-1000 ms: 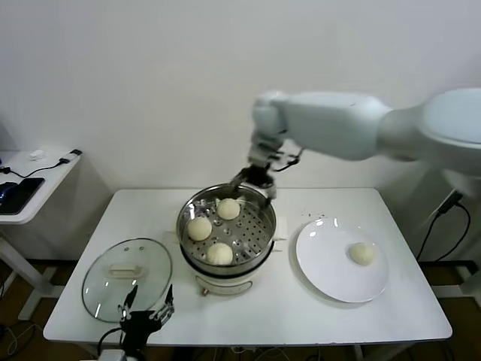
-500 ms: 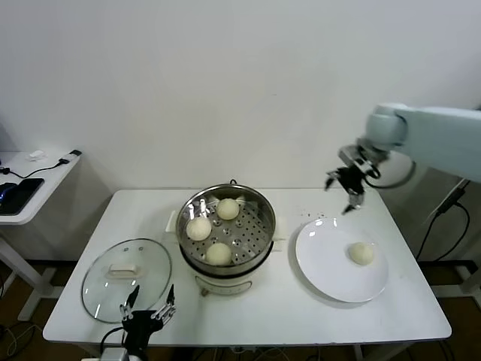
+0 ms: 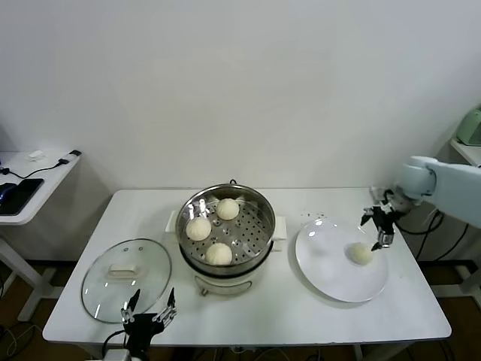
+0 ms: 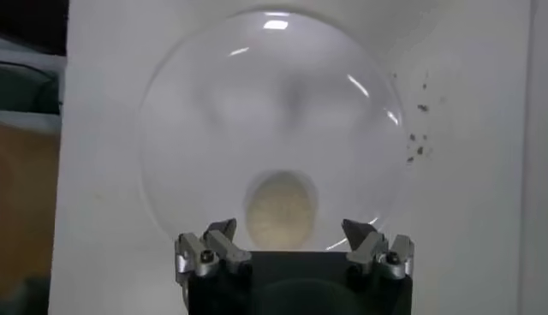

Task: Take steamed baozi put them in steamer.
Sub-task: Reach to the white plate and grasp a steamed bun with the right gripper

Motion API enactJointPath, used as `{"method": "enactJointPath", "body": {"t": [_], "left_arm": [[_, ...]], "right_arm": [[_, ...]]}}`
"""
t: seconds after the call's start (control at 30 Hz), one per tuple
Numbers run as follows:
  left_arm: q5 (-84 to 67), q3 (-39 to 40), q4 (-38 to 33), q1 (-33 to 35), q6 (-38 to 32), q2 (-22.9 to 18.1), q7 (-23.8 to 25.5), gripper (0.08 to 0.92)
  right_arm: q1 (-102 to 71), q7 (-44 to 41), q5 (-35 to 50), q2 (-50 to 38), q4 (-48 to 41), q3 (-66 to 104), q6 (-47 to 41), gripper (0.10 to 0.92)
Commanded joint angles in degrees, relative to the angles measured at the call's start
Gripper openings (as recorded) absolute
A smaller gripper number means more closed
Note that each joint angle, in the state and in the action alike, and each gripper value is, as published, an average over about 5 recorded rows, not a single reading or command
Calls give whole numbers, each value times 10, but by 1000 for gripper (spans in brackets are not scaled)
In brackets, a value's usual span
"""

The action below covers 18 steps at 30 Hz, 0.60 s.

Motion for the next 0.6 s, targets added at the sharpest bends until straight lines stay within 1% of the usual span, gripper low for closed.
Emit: {"method": "enactJointPath", "body": {"t": [0.03, 0.2, 0.6], "left_arm": [[1, -1, 3, 0, 0, -1, 0, 823], [2, -2, 7, 0, -1, -2, -1, 823], [4, -2, 9, 0, 0, -1, -1, 823]], "right_arm": [[-138, 16, -60, -6, -59, 117, -23, 823], [-171, 20, -72, 12, -83, 146, -23, 823], [-190, 26, -88, 37, -96, 163, -25, 823]]}}
